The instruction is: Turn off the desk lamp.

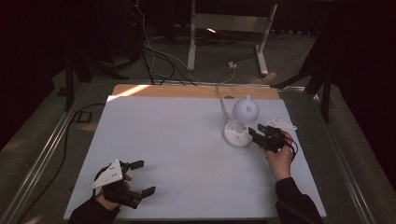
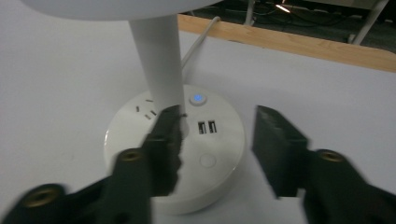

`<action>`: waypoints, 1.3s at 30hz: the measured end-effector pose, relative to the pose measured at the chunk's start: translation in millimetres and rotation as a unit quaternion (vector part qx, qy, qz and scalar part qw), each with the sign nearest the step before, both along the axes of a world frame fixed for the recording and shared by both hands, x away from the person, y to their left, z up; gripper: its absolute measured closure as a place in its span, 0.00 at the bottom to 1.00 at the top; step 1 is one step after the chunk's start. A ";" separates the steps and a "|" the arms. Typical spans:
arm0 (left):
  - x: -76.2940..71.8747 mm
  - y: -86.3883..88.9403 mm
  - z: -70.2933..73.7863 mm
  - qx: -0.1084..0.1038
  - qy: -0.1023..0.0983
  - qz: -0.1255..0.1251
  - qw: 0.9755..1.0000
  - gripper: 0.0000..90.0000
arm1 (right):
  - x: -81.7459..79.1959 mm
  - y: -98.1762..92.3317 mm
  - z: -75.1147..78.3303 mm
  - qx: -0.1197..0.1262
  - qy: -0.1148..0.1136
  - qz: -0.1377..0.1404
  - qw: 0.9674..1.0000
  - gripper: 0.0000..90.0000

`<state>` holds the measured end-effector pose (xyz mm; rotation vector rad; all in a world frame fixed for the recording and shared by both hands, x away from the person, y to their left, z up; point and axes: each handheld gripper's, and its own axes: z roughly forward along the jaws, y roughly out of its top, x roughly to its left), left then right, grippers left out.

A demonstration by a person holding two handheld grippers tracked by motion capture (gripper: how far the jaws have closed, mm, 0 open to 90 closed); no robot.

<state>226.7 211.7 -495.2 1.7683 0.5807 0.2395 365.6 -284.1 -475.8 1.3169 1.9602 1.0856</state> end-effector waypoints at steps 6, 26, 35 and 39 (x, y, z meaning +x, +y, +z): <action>0.1 0.1 0.0 0.001 0.000 0.000 1.000 0.01 | -5.4 -3.3 4.9 0.003 -0.005 0.004 1.000 0.34; -1.2 0.9 0.3 0.002 -0.001 0.000 1.000 0.01 | -36.6 -7.6 3.7 0.053 0.021 0.072 0.996 0.00; -0.8 0.6 0.5 0.001 -0.002 -0.001 1.000 0.01 | -54.6 -14.8 -6.0 0.045 0.028 0.068 0.996 0.00; -0.7 0.2 0.4 0.002 -0.002 -0.002 1.000 0.01 | -65.4 -19.1 -12.2 0.045 0.032 0.069 0.996 0.00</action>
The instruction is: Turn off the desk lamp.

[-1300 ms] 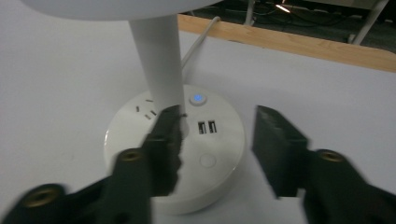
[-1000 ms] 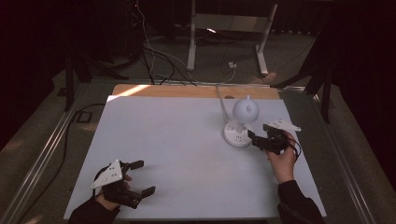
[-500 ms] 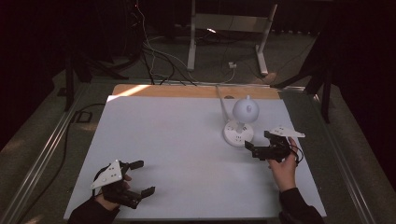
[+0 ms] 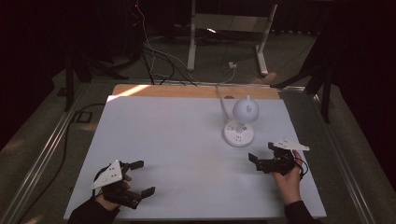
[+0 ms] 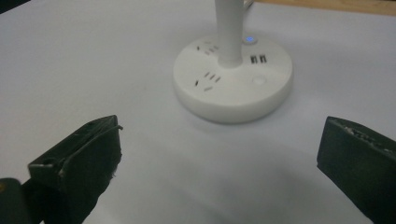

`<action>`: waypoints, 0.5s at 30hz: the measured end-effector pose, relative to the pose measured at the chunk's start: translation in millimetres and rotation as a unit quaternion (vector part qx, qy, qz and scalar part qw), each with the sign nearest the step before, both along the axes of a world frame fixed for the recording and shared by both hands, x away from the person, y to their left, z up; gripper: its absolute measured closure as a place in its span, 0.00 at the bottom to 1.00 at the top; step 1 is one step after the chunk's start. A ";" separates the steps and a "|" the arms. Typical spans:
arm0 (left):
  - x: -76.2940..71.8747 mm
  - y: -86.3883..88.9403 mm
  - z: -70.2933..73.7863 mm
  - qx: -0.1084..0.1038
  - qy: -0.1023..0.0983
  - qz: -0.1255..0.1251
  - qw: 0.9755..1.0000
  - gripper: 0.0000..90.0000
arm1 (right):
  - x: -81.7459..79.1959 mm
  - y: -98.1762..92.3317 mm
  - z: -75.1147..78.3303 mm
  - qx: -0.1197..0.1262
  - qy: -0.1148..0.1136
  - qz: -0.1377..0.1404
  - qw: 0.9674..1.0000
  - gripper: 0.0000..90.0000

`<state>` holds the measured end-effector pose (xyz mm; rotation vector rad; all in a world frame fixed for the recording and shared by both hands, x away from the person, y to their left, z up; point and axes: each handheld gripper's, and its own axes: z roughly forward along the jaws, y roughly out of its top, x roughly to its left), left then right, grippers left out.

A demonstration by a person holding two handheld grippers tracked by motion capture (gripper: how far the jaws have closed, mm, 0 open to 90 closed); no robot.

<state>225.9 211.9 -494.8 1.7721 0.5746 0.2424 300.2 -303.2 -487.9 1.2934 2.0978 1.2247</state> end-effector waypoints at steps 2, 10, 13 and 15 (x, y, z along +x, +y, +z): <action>-0.1 0.0 0.0 0.000 0.000 0.001 1.000 0.01 | -6.2 -1.0 -2.5 0.001 -0.002 0.002 1.000 0.00; 0.3 -0.5 -0.4 0.000 0.002 0.000 1.000 0.01 | -28.9 -5.9 -18.0 0.010 0.008 0.028 1.000 0.00; 0.4 -0.6 -0.2 -0.001 0.001 0.001 1.000 0.01 | -32.6 -5.9 -21.8 0.001 0.010 0.037 0.999 0.00; 0.7 -0.8 -0.6 0.000 0.002 0.001 1.000 0.01 | -32.4 -6.3 -22.3 0.004 0.008 0.035 0.999 0.00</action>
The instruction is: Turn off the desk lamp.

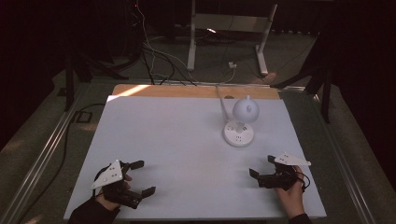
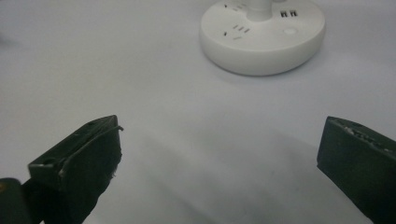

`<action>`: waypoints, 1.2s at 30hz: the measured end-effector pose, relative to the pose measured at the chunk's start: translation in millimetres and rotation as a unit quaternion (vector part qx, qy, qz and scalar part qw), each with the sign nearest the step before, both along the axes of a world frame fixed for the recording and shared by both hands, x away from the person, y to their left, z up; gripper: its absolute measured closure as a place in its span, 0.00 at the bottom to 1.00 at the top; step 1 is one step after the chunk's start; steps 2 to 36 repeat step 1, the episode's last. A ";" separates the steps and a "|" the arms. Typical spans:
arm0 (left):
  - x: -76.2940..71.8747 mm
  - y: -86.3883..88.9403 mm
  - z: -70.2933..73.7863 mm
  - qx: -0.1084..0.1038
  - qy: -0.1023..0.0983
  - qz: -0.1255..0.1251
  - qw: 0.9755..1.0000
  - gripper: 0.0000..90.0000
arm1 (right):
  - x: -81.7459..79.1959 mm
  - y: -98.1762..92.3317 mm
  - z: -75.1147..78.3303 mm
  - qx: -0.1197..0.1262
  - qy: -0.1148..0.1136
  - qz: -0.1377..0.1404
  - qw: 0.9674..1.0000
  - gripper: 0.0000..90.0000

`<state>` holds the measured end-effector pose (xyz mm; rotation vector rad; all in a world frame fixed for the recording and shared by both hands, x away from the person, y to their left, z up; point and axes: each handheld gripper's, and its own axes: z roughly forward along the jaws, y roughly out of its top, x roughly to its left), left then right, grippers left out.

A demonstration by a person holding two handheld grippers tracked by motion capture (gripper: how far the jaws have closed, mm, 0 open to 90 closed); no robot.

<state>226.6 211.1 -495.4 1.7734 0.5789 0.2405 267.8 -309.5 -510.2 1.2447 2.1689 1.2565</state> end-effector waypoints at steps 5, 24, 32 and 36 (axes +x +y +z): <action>0.0 -0.1 0.1 0.000 0.000 0.000 1.000 0.01 | 0.3 -0.3 0.3 0.004 0.000 0.002 1.000 0.00; 0.0 -0.1 0.1 0.000 0.000 0.000 1.000 0.01 | 0.3 -0.3 0.3 0.004 0.000 0.002 1.000 0.00; 0.0 -0.1 0.1 0.000 0.000 0.000 1.000 0.01 | 0.3 -0.3 0.3 0.004 0.000 0.002 1.000 0.00; 0.0 -0.1 0.1 0.000 0.000 0.000 1.000 0.01 | 0.3 -0.3 0.3 0.004 0.000 0.002 1.000 0.00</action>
